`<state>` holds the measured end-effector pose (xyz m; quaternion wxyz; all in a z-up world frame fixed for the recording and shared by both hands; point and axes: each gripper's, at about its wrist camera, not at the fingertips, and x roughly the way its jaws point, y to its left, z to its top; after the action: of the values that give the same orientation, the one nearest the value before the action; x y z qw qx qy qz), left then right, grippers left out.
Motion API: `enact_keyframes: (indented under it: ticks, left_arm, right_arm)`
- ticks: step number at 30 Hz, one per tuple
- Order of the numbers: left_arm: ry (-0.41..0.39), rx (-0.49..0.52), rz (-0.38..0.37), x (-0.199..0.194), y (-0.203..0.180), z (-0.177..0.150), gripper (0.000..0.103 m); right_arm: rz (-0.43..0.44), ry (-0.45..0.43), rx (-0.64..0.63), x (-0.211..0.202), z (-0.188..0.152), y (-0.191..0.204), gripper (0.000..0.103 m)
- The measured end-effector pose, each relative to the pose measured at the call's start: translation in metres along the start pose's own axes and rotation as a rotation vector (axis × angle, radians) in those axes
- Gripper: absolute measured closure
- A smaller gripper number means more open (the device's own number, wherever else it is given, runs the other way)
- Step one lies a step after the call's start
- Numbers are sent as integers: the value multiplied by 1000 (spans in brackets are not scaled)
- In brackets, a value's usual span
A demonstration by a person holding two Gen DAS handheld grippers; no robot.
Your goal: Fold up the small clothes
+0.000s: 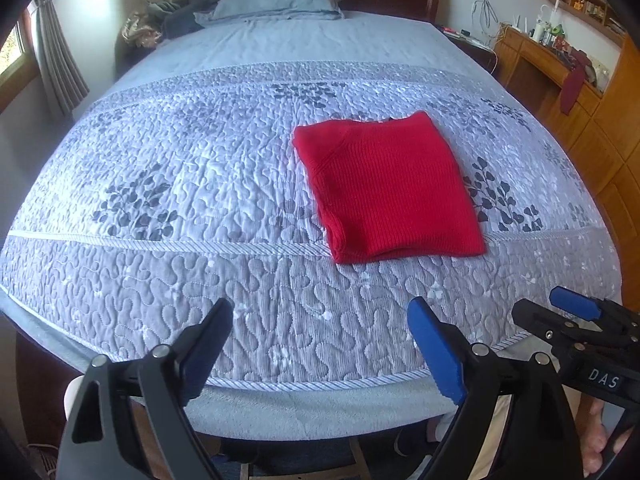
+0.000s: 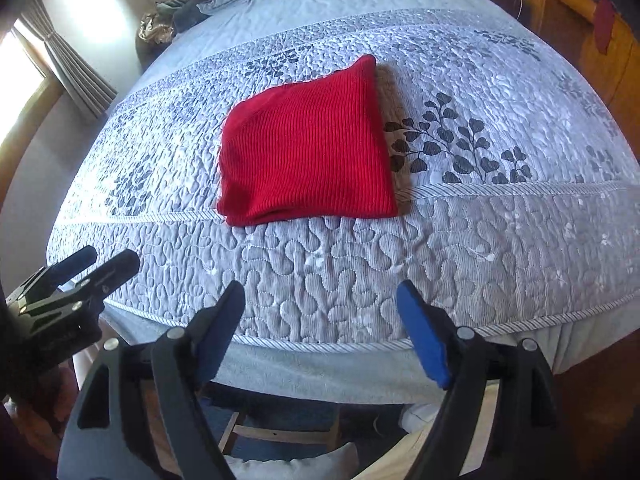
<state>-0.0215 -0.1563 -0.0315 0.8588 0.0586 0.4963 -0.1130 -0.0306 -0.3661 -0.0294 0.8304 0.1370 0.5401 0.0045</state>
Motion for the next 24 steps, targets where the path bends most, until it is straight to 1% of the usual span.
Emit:
enact_keyframes:
  ticks: [9, 18, 24]
  left_arm:
    - [-2, -6, 8, -4, 1, -1, 13]
    - [25, -17, 14, 3, 5, -4, 13]
    - [19, -15, 18, 2, 6, -3, 13]
  right_arm:
    - [-11, -8, -13, -7, 3, 9, 18]
    - [-25, 26, -24, 5, 1, 14, 17]
    - [-37, 21, -22, 4, 2, 12, 16]
